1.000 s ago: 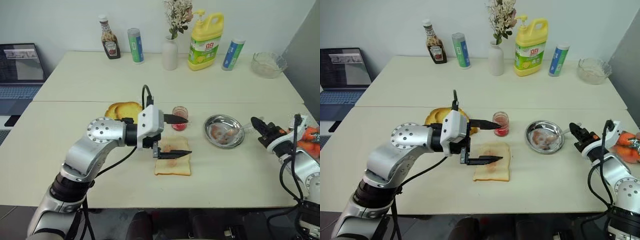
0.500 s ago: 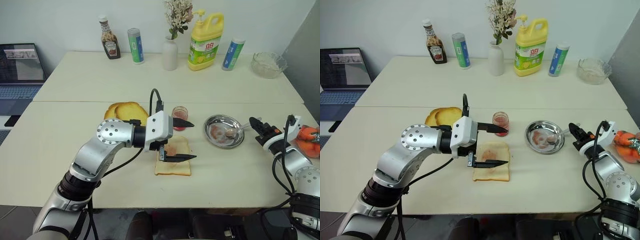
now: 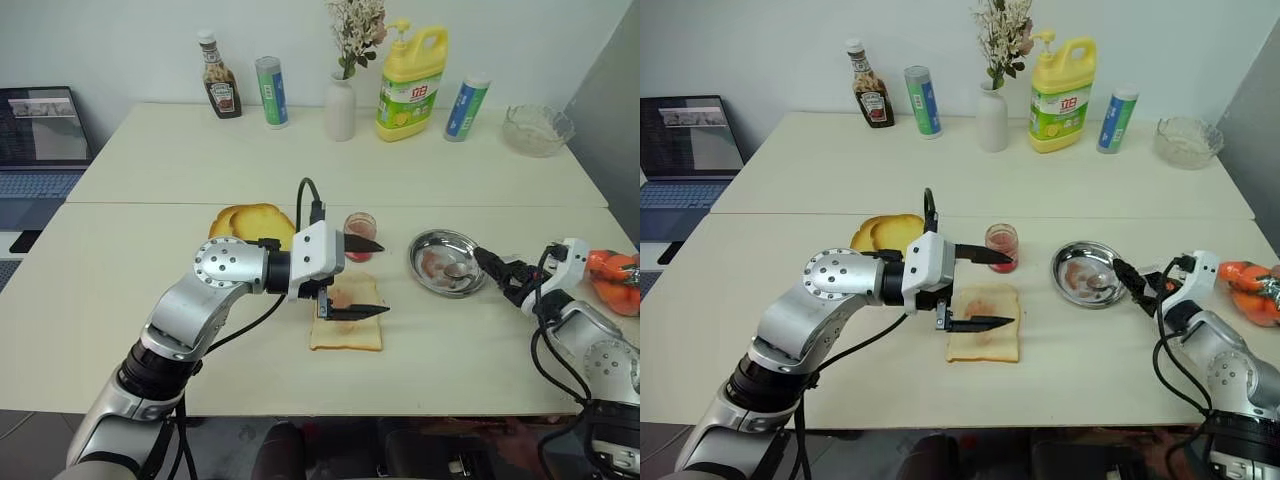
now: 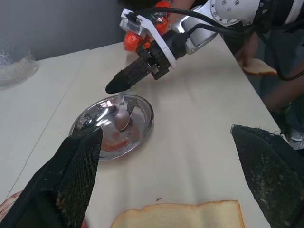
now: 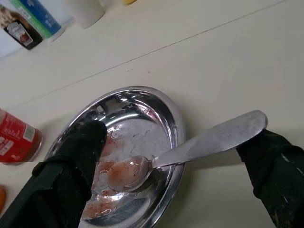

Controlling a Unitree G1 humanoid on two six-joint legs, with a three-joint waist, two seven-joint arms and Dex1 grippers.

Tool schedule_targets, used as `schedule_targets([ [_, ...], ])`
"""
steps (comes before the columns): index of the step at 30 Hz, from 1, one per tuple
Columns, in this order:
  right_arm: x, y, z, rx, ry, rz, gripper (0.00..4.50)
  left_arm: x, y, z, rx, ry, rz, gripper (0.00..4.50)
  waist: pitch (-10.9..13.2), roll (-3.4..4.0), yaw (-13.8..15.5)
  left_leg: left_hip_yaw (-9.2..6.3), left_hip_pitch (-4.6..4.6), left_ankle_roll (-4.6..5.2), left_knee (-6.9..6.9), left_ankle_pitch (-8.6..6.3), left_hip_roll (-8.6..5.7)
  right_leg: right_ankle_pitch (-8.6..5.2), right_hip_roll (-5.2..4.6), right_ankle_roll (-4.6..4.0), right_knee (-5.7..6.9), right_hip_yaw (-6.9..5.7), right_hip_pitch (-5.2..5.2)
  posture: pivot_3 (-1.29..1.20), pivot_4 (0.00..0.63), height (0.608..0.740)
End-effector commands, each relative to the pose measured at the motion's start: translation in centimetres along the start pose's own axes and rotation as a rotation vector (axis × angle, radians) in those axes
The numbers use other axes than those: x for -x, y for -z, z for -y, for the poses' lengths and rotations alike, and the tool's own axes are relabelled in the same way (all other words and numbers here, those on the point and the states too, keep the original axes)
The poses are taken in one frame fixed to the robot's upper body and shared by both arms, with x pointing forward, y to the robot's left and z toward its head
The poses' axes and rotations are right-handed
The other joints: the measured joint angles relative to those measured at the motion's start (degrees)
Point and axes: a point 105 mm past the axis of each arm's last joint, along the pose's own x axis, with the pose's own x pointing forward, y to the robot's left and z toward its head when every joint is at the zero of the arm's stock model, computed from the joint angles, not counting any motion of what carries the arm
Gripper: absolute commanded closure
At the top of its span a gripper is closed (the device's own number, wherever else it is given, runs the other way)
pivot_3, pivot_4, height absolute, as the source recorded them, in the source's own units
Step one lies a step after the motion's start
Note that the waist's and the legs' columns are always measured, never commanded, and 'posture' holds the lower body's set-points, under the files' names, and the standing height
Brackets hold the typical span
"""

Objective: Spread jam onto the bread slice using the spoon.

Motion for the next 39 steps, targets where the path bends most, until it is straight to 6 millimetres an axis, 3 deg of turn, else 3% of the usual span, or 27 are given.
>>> schedule_targets([
  [1,0.4,-1.5,-1.1,0.219,-0.029,0.038,0.03,0.1,-0.8,-0.4,-0.04,-0.025,0.025,0.0,0.0,0.0,0.03,0.0,0.0,0.0,0.01,0.0,0.0,0.0,0.0,0.0,0.0,0.0,0.0,0.0,0.15,0.74],
  [8,0.9,-2.7,-0.8,0.402,0.017,0.077,0.03,0.1,-0.7,-0.4,-0.043,-0.031,0.023,0.0,0.0,0.0,0.08,-0.01,0.0,0.0,0.06,0.0,-0.01,0.0,-0.01,0.0,0.01,-0.01,0.03,0.0,0.15,0.74],
  [14,1.5,-4.2,0.1,0.291,0.078,0.171,0.03,0.3,-0.5,-0.4,-0.042,-0.038,0.02,0.0,0.0,0.0,0.07,-0.04,0.02,0.0,0.1,0.0,0.0,0.01,-0.01,-0.01,0.02,-0.05,0.09,0.0,0.15,0.74],
  [23,2.5,-5.6,-3.2,0.325,-0.069,0.236,0.03,2.0,-0.3,-1.8,-0.019,-0.143,-0.002,0.0,0.0,0.0,0.03,-0.07,0.05,0.0,0.13,0.0,0.0,0.0,-0.02,0.0,0.02,-0.07,0.15,0.0,0.15,0.74],
  [27,4.0,-6.1,-5.9,0.435,-0.203,0.205,0.03,5.4,0.5,-3.0,-0.024,-0.283,-0.078,0.0,0.02,0.03,-0.03,-0.07,0.06,0.0,0.12,0.0,0.01,0.0,-0.02,0.0,0.01,-0.07,0.15,0.0,0.15,0.74],
  [31,5.8,-5.5,-8.0,0.537,-0.357,0.101,0.03,9.3,3.3,-2.6,0.036,-0.374,-0.26,0.0,0.02,0.02,-0.03,-0.08,0.07,0.0,0.12,0.0,0.02,-0.05,-0.02,0.09,-0.01,-0.09,0.17,0.0,0.15,0.74],
  [39,8.7,-2.7,-8.5,0.683,-0.558,-0.187,0.03,14.0,6.7,-0.6,0.082,-0.441,-0.44,0.0,0.04,-0.02,0.31,-0.07,0.13,-0.01,0.23,-0.01,0.0,-0.13,-0.1,0.23,-0.06,-0.11,0.28,0.0,0.15,0.74],
])
